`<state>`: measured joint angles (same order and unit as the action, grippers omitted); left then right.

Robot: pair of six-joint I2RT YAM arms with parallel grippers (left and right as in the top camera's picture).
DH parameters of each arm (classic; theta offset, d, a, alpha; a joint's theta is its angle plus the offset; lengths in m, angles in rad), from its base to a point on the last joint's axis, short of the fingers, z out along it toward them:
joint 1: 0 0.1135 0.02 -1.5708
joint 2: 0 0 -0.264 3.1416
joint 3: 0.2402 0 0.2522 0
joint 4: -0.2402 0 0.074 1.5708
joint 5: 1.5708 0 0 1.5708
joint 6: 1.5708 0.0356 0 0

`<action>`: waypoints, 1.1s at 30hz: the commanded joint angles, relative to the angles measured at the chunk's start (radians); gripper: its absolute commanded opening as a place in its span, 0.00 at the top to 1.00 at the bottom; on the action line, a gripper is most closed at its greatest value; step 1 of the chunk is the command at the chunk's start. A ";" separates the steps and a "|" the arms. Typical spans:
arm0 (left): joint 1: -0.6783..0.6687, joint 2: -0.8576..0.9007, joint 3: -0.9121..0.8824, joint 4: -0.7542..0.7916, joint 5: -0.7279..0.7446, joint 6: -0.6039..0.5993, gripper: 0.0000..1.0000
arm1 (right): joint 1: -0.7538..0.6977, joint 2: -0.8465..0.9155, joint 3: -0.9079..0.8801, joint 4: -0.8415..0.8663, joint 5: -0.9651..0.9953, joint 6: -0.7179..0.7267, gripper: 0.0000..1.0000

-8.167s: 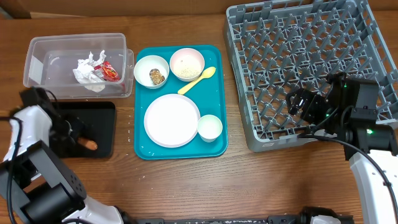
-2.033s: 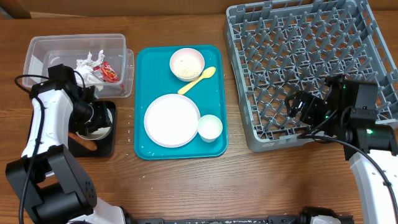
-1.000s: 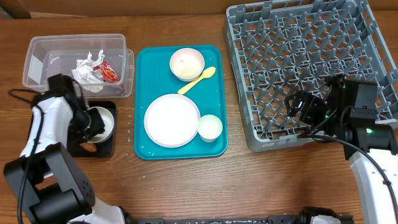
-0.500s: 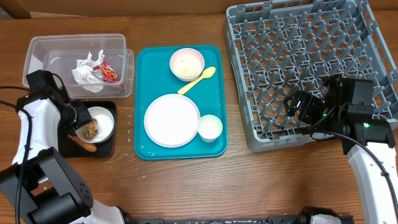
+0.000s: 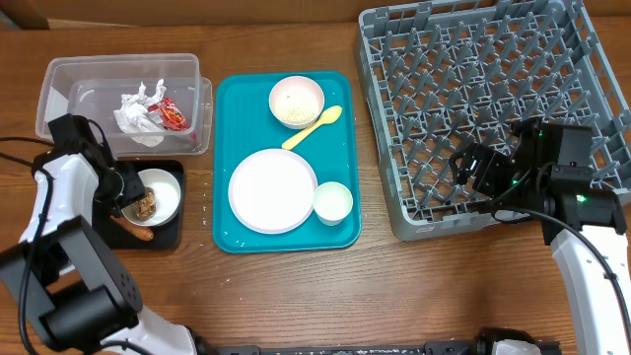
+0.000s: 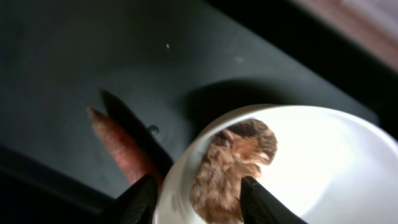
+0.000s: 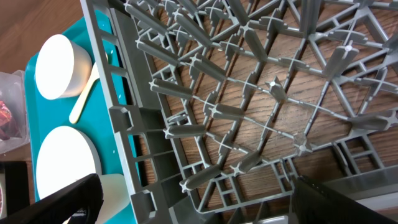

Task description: Sort waste into correct bins and load items into the dishwasher

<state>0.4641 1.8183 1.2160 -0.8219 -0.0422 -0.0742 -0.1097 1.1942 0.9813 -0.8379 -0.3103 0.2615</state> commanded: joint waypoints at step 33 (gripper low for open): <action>0.007 0.034 0.590 -0.559 0.061 0.030 0.96 | -0.003 -0.003 0.020 0.005 -0.006 0.000 0.00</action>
<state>0.4728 1.9034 1.7264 -1.3521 0.0071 -0.0521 -0.1101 1.1942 0.9813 -0.8383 -0.3103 0.2611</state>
